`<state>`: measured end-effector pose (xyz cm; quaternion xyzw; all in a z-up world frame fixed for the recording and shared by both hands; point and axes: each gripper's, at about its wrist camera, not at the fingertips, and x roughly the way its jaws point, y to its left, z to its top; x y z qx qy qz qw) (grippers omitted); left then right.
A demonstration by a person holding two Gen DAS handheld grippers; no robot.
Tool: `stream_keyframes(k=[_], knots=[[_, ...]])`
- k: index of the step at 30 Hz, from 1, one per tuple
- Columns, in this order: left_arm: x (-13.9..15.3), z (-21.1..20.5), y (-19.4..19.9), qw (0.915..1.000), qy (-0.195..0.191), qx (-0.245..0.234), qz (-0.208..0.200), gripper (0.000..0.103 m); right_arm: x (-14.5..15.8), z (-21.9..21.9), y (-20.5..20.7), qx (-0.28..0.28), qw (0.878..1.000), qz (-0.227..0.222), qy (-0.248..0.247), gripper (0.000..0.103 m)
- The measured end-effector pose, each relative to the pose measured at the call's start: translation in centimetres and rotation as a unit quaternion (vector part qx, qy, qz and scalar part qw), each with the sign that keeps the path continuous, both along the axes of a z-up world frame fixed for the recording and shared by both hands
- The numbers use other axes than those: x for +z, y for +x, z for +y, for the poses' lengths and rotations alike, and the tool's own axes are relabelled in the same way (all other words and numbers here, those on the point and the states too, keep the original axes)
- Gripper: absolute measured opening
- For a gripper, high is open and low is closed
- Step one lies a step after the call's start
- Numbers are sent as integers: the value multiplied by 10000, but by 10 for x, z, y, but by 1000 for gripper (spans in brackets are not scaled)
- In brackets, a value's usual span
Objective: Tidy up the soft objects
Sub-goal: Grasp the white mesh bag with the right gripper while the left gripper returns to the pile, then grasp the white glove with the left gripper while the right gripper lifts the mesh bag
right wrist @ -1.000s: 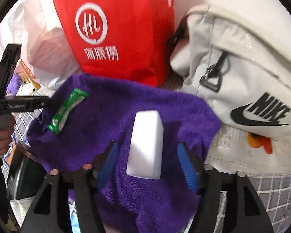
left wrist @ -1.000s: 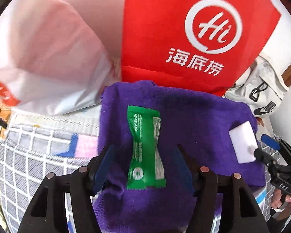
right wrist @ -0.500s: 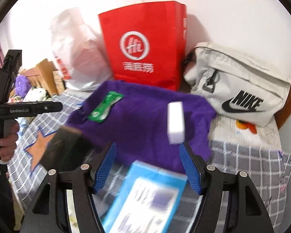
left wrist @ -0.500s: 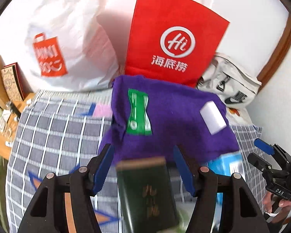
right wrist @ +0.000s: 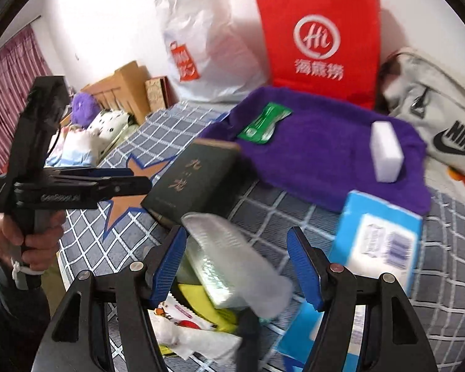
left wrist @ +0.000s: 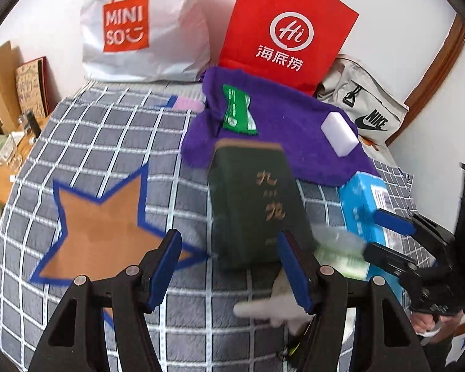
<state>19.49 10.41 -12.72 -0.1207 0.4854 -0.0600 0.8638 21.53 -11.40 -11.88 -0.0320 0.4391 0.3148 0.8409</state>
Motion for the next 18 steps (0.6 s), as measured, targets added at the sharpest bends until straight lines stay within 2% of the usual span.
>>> stream_keyframes(k=[2, 4, 6, 13, 18], knots=[[-2, 3, -8, 10000, -85, -13, -7, 62, -10, 6, 5, 16, 9999, 146, -70, 62], [-6, 3, -15, 9999, -119, -76, 13, 62, -17, 9, 8, 85, 9994, 331, -35, 27], [-10, 2, -19, 9999, -79, -129, 40, 62, -18, 8, 8, 81, 9990, 440, 99, 9], [-20, -6, -28, 9994, -135, -286, 103, 62, 20, -10, -13, -72, 9995, -71, 315, 7], [-23, -18, -34, 9979, -442, -474, 93, 62, 48, -41, -42, -413, 9977, -421, 333, 7]])
